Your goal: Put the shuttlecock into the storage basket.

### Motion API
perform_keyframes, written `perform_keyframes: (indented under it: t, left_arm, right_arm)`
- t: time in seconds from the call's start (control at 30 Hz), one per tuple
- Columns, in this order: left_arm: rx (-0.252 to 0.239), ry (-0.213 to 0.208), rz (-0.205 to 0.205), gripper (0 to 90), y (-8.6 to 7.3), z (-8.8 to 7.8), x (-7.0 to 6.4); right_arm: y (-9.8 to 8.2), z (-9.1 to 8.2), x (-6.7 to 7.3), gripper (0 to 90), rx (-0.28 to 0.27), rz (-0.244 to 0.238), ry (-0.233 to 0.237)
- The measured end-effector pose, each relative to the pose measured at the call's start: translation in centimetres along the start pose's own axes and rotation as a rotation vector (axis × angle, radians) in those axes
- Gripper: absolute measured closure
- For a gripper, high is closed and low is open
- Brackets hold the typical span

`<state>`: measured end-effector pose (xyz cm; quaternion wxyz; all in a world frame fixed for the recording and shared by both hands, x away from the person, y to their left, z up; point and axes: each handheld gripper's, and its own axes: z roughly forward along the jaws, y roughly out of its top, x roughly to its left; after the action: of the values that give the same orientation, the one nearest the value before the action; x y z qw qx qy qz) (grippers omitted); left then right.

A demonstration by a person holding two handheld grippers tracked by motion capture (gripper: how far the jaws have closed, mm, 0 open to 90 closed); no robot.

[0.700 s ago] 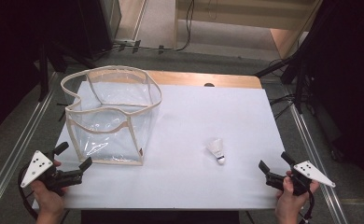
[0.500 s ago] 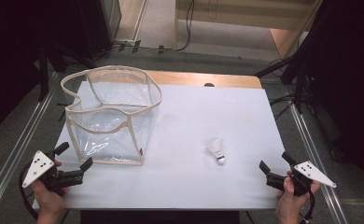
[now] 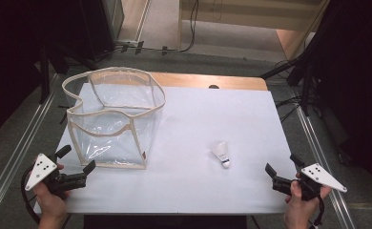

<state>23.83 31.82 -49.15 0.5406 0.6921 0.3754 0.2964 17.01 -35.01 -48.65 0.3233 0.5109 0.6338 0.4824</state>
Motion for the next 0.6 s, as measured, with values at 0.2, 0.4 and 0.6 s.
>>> perform_keyframes:
  t: [0.2, 0.4, 0.6]
  left_arm:
    - [-0.002, 0.000, 0.001, 0.0, 0.0, 0.0, -0.1]
    - [0.002, -0.003, 0.003, 0.0, 0.0, 0.0, -0.1]
    - [0.003, -0.004, 0.003, 0.0, -0.1, 0.0, -0.1]
  right_arm:
    - [0.9, 0.2, 0.7, 0.0, 0.014, -0.024, 0.018]
    - [2.3, 0.7, 1.7, 0.0, 0.026, -0.043, 0.058]
    - [2.9, 1.1, 2.1, 0.0, 0.031, -0.044, 0.079]
